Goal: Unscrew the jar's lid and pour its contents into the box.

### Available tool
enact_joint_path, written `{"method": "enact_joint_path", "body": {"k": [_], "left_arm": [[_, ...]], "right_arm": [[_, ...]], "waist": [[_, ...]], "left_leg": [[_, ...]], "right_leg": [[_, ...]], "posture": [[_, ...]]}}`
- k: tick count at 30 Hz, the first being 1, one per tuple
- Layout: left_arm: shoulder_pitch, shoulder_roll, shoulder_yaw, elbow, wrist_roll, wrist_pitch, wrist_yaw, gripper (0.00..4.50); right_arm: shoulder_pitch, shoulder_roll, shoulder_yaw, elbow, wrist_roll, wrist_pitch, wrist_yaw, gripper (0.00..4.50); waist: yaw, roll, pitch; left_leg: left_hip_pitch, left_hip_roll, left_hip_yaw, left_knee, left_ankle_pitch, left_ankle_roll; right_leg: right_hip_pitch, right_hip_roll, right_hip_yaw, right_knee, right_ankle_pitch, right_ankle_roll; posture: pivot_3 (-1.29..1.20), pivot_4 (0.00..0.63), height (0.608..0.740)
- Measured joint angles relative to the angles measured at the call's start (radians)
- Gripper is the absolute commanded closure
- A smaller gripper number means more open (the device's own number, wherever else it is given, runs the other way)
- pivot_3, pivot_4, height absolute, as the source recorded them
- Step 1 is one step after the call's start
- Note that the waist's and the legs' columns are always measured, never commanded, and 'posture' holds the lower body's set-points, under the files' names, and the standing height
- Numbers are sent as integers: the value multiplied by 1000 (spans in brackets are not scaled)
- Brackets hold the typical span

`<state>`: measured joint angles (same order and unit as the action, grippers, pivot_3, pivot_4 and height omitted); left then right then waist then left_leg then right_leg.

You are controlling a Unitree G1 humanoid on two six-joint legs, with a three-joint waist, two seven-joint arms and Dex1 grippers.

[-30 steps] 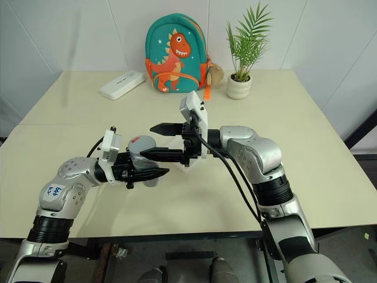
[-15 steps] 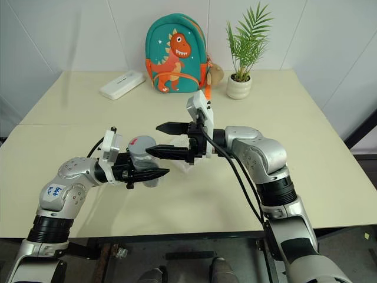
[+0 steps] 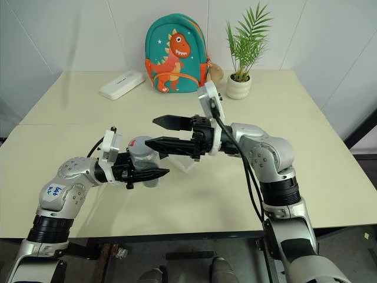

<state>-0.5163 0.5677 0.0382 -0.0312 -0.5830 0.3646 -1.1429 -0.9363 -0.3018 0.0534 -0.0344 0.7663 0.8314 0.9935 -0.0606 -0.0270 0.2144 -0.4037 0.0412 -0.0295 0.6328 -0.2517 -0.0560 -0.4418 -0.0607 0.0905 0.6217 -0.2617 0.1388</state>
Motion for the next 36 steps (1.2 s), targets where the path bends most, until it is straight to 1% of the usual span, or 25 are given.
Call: {"method": "enact_joint_path", "body": {"k": [6,9,16,23,26,30,33,36], "left_arm": [[0,0,0,0,0,0,-2,2398],[0,0,0,0,0,0,-2,2398],[0,-1,0,0,0,0,-2,2398],[0,-1,0,-1,0,0,-1,2398],[0,-2,0,-2,0,0,-1,2398],[0,-2,0,-9,-2,0,0,2398],[0,-2,0,-12,-3,1,5,2398],[0,-3,4,-14,-21,7,11,2398]], "right_arm": [[-9,24,79,3,-76,-9,-29,25],[-20,37,97,0,-80,-9,-27,25],[-20,41,135,-3,-109,-23,-16,25],[-21,44,136,10,-128,-40,-16,25],[-25,55,134,19,-129,-46,-16,607],[-29,65,128,32,-128,-46,-18,1917],[-29,70,125,32,-125,-43,-19,1939],[-29,97,90,32,-90,4,-53,1939]], "waist": [[1,0,0],[1,0,0],[1,0,0],[1,0,0],[1,0,0],[2,0,0],[1,0,0],[0,0,0]], "left_leg": [[0,0,0,0,0,0],[0,0,0,0,0,0],[0,0,0,0,0,0],[0,0,0,0,0,0],[0,0,0,0,0,0],[0,0,0,0,0,0],[0,0,0,0,0,0],[0,0,0,0,0,0]], "right_leg": [[0,0,0,-1,0,0],[0,0,0,-1,0,0],[0,0,0,0,0,0],[0,0,0,0,0,0],[0,0,0,0,0,0],[0,0,0,0,0,0],[0,0,0,0,0,0],[0,0,0,0,0,0]], "posture": [[0,150,740],[0,150,740],[0,150,740],[0,150,740],[0,150,740],[0,150,740],[0,150,740],[0,150,740]]}}
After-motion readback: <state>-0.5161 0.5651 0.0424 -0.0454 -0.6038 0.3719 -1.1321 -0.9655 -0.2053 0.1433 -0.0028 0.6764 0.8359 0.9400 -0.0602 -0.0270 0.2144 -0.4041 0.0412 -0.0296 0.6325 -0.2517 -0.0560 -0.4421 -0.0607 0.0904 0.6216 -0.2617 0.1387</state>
